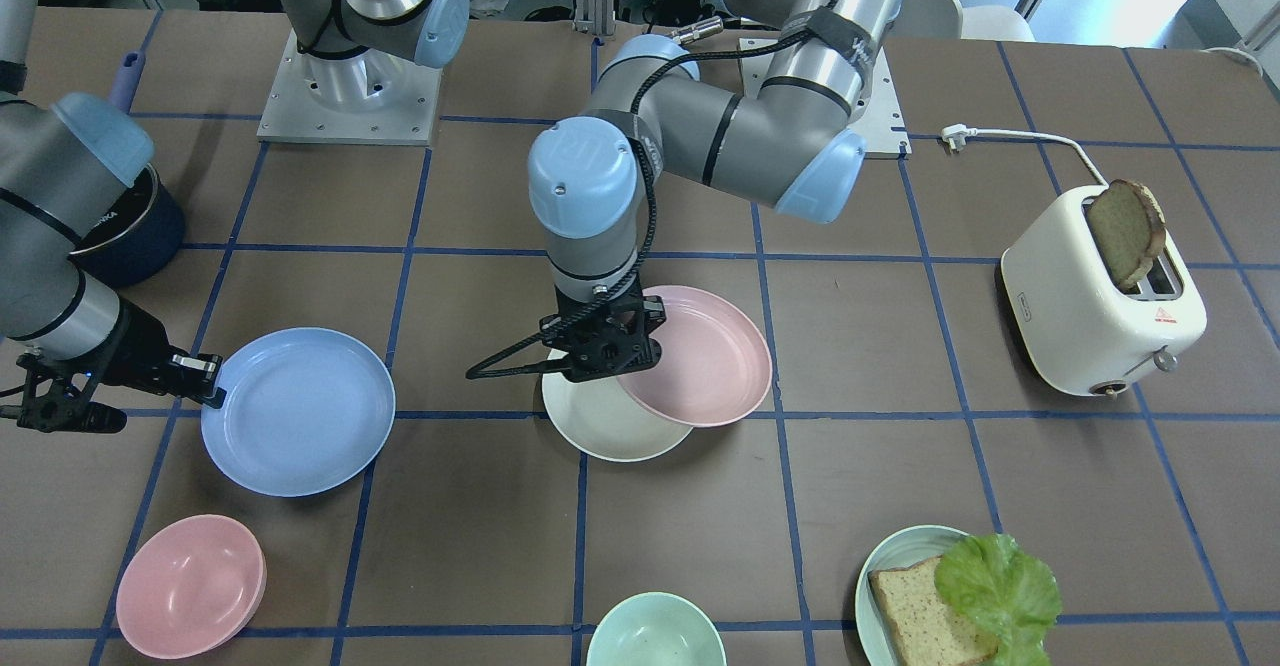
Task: Stack three plates with pink and blue
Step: 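Carry the pink plate onto the cream plate with the left gripper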
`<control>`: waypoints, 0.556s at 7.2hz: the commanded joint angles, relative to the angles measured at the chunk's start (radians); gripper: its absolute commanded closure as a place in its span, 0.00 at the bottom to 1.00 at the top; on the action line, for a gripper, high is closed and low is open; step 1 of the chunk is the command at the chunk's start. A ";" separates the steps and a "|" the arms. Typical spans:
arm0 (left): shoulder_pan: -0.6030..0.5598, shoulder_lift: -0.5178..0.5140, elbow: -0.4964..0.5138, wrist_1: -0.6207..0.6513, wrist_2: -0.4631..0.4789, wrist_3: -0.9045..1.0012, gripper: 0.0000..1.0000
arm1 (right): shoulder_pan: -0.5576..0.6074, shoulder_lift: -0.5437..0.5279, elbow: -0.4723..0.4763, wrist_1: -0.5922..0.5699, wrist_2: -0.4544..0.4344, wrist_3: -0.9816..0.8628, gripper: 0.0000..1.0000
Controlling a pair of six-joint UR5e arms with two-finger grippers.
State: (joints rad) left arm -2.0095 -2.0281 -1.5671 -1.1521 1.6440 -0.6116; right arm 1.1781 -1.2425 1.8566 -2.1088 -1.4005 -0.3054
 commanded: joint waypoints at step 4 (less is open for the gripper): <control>-0.051 -0.069 0.053 0.025 0.003 -0.010 1.00 | 0.005 -0.002 -0.042 0.043 -0.008 0.008 1.00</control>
State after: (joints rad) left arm -2.0591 -2.0955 -1.5185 -1.1308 1.6441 -0.6298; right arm 1.1798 -1.2431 1.8177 -2.0670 -1.4056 -0.3035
